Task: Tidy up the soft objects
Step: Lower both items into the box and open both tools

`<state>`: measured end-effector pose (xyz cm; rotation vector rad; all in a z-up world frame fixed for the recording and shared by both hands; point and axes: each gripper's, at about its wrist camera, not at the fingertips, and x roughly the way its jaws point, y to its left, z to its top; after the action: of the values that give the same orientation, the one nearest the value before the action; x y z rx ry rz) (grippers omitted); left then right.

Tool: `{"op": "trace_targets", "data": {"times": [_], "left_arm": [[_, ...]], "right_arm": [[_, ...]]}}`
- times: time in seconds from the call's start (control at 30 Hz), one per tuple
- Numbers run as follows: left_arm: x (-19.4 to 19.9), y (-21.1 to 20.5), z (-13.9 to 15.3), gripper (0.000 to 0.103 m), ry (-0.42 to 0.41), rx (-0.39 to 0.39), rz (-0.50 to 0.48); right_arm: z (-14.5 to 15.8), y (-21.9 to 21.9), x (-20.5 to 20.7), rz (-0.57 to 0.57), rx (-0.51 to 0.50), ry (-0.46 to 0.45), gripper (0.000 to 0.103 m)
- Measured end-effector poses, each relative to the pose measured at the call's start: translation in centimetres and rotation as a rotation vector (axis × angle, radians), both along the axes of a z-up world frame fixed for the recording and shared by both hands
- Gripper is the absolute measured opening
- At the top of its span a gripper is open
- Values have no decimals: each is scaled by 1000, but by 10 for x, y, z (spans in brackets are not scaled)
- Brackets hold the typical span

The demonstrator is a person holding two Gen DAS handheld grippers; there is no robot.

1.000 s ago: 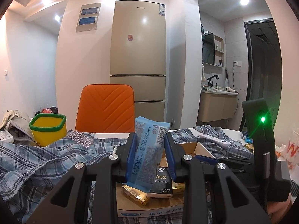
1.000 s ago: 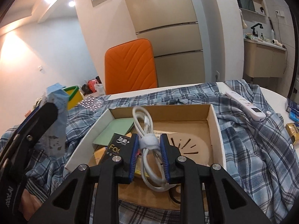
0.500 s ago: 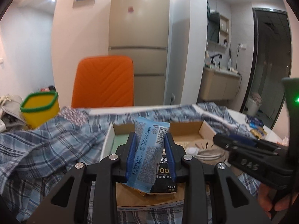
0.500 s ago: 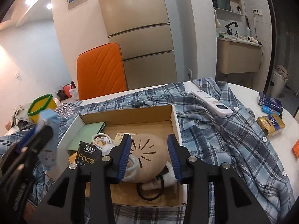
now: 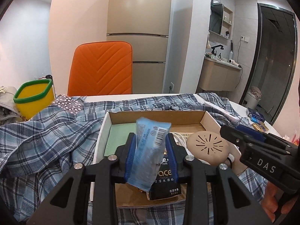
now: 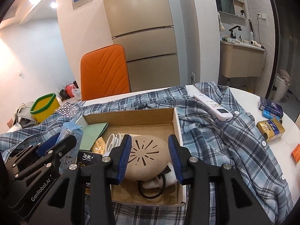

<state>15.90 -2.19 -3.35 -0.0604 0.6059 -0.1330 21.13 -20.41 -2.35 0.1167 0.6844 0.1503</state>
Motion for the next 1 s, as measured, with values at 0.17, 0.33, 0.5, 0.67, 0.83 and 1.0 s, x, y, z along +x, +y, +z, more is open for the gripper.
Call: {"op": "trace_targets", "data": {"times": [0.17,0.33,0.5,0.67,0.83,1.0], "left_arm": [[-10,4,8,71,-58,-1,21],[-28,5,20,71,-142,7,35],[-54,6,51,71,-257,14,10],[-87,11,82,76,-384,24,14],[-112,17,98,91,-461,3,23],[-134,16,108,102,-531,30,12]], "right_arm": [[2,1,-2,3,-5,-9,51],[15,-1,-11,-7,-40,-60,51],[37,-6,-27,-16,-81,-160,51],[62,-12,-54,-1,-98,-285,53],[80,-14,-82,13,-96,-389,59],[92,-17,-114,-2,-106,-498,69]]}}
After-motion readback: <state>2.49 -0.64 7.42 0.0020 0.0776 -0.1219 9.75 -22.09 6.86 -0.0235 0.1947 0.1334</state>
